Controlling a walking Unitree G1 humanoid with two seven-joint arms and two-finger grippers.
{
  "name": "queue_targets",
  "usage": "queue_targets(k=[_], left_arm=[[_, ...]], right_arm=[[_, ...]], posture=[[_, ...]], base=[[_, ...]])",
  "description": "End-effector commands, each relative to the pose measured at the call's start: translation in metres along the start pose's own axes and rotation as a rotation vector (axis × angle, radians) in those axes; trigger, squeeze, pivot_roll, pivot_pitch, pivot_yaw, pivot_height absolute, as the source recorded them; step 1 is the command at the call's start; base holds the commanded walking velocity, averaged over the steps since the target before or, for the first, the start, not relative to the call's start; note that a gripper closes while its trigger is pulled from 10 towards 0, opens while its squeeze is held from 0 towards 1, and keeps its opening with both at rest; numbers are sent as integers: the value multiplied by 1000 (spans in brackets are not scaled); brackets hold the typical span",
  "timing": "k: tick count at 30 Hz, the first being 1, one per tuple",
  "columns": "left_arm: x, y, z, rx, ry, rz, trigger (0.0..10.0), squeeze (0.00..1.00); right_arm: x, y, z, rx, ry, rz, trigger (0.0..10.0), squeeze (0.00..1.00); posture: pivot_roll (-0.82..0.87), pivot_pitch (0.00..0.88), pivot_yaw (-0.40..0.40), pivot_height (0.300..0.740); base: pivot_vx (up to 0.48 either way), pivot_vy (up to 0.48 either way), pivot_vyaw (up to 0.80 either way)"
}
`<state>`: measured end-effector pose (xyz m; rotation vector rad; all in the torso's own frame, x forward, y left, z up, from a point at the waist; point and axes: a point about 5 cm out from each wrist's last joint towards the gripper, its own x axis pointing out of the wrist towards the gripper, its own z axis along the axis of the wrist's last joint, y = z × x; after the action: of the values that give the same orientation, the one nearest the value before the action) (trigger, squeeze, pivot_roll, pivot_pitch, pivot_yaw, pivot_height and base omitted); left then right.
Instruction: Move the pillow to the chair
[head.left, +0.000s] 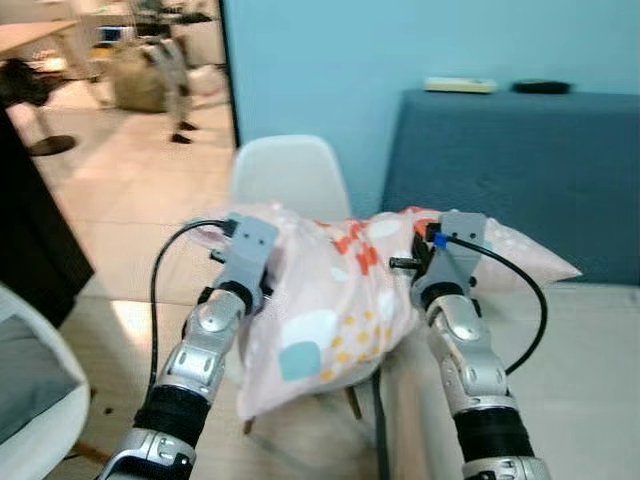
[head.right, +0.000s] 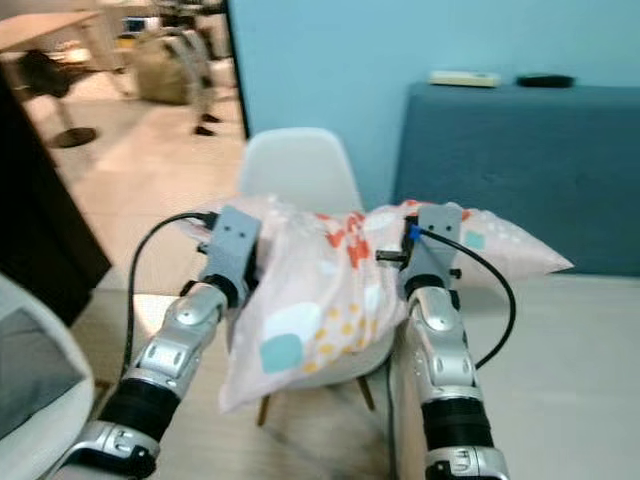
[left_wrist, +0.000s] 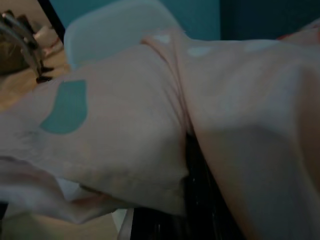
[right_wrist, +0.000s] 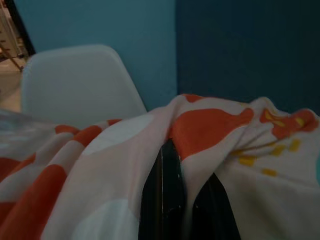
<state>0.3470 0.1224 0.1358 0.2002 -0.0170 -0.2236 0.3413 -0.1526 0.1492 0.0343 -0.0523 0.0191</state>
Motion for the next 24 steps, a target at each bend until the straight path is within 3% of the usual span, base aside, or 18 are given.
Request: queue_targets(k=[1, 7, 13, 18, 20, 24], left_arm=[[0, -1, 2, -10, -11, 20, 10000, 0], [-3, 12, 3, -10, -12, 120, 10000, 0], [-11, 26, -7, 24, 39, 187, 10000, 0], [-16, 30, -11, 33, 62, 207, 10000, 0], [-18, 29, -12, 33, 69, 206, 10000, 0], [-20, 25, -16, 23, 81, 196, 10000, 0]], right_arm=[[3, 19, 3, 21, -7, 110, 10000, 0], [2, 34, -7, 52, 39, 210, 10000, 0], [2, 48, -22, 4, 102, 294, 10000, 0], [-2, 55, -34, -32, 135, 336, 10000, 0], [-4, 54, -39, 18, 155, 334, 10000, 0], [-7, 52, -45, -7, 158, 328, 10000, 0]], posture=[[-45, 34, 5, 740], [-22, 40, -22, 740], [14, 54, -32, 740], [33, 61, -37, 740], [40, 65, -38, 740], [51, 69, -35, 740]], base=[[0, 0, -631], [0, 0, 0], [0, 0, 77], [0, 0, 665], [0, 0, 0], [0, 0, 0]])
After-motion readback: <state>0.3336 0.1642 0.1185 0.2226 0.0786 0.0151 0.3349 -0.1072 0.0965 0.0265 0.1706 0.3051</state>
